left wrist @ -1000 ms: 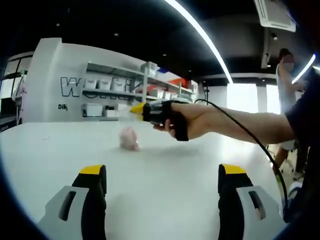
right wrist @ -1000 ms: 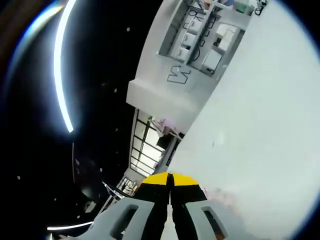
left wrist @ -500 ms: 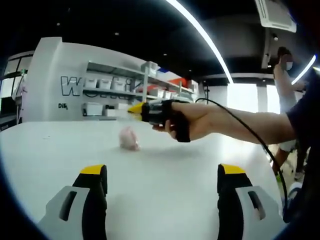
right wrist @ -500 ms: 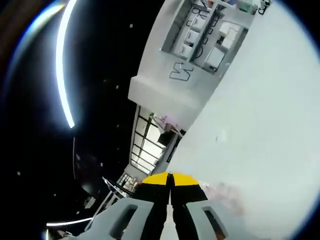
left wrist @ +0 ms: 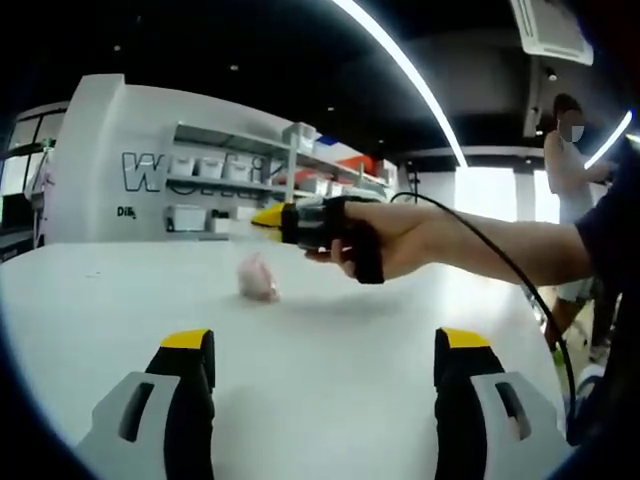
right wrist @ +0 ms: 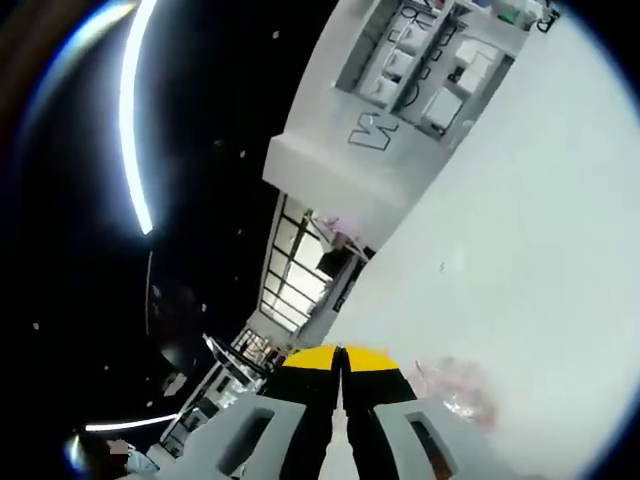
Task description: Open the resealable bag by pulling the two sides of the seal apart until the entire bag opening is separated and visibly accessible.
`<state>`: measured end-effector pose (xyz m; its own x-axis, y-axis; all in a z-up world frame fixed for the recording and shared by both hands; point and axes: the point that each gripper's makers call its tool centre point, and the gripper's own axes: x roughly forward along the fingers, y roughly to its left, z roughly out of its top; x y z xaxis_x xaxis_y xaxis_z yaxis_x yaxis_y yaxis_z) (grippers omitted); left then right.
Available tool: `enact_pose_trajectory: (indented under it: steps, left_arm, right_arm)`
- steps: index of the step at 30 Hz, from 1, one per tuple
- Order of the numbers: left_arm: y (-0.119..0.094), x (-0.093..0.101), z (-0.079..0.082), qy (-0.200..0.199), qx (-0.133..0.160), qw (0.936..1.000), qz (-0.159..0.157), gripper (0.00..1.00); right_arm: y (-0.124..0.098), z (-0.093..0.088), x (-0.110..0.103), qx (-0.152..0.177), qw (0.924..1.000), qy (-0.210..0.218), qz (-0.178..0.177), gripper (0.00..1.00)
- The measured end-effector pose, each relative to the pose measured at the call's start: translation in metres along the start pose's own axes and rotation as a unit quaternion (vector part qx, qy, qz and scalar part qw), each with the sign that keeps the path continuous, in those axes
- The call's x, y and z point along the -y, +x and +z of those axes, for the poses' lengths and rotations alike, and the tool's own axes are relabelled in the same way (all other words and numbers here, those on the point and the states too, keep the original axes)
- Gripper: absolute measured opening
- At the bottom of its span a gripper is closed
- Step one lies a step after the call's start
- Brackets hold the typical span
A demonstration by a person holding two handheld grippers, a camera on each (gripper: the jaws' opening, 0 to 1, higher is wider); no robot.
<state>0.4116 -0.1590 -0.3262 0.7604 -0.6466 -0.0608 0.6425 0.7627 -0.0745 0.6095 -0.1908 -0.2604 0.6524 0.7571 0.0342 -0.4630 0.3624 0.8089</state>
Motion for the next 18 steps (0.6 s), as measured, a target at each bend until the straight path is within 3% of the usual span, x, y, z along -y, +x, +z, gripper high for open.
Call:
enact_pose_trajectory:
  steps: [2, 18]
  left_arm:
    - [0.0, 0.0, 0.0, 0.0, 0.0, 1.0, 0.0, 0.9]
    - [0.001, -0.001, 0.0, 0.0, -0.002, 1.0, 0.001, 0.89]
  right_arm:
    - [0.001, 0.002, -0.003, 0.0, 1.0, 0.0, 0.004, 0.07]
    - [-0.006, -0.008, -0.014, -0.013, 0.9998, -0.003, 0.014, 0.05]
